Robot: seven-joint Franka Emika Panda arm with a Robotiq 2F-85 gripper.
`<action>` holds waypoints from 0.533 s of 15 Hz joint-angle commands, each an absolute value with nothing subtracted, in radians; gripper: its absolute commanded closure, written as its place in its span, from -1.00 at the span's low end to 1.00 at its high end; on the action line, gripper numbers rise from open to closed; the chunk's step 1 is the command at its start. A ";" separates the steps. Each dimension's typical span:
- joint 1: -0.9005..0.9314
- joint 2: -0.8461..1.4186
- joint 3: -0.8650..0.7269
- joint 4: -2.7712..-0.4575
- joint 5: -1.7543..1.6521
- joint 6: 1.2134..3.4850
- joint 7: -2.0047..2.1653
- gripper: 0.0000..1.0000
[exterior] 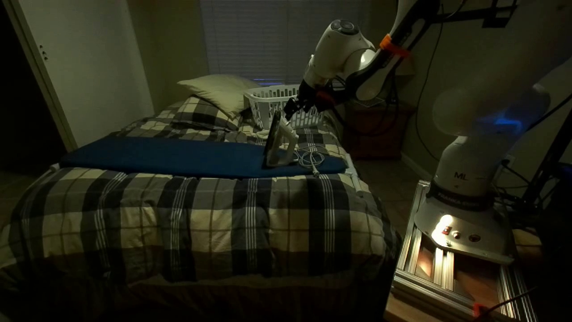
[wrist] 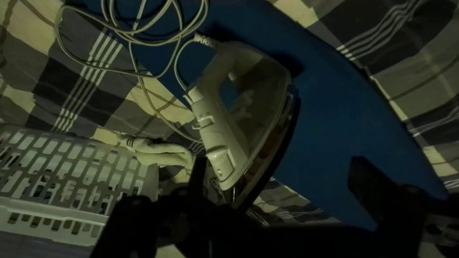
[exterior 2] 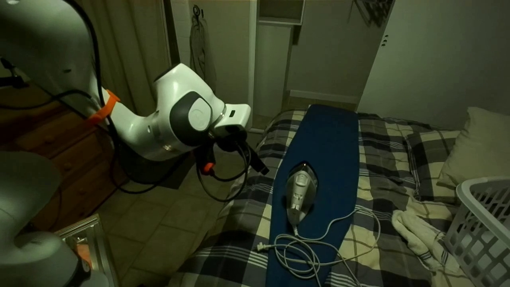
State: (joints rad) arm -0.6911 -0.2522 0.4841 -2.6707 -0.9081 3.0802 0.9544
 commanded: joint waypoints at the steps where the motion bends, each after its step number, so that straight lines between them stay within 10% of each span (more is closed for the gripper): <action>1: -0.863 -0.198 0.623 -2.604 -1.058 3.140 1.158 -1.00; 8: -1.048 -0.069 0.798 -2.545 -1.252 2.990 1.428 -1.00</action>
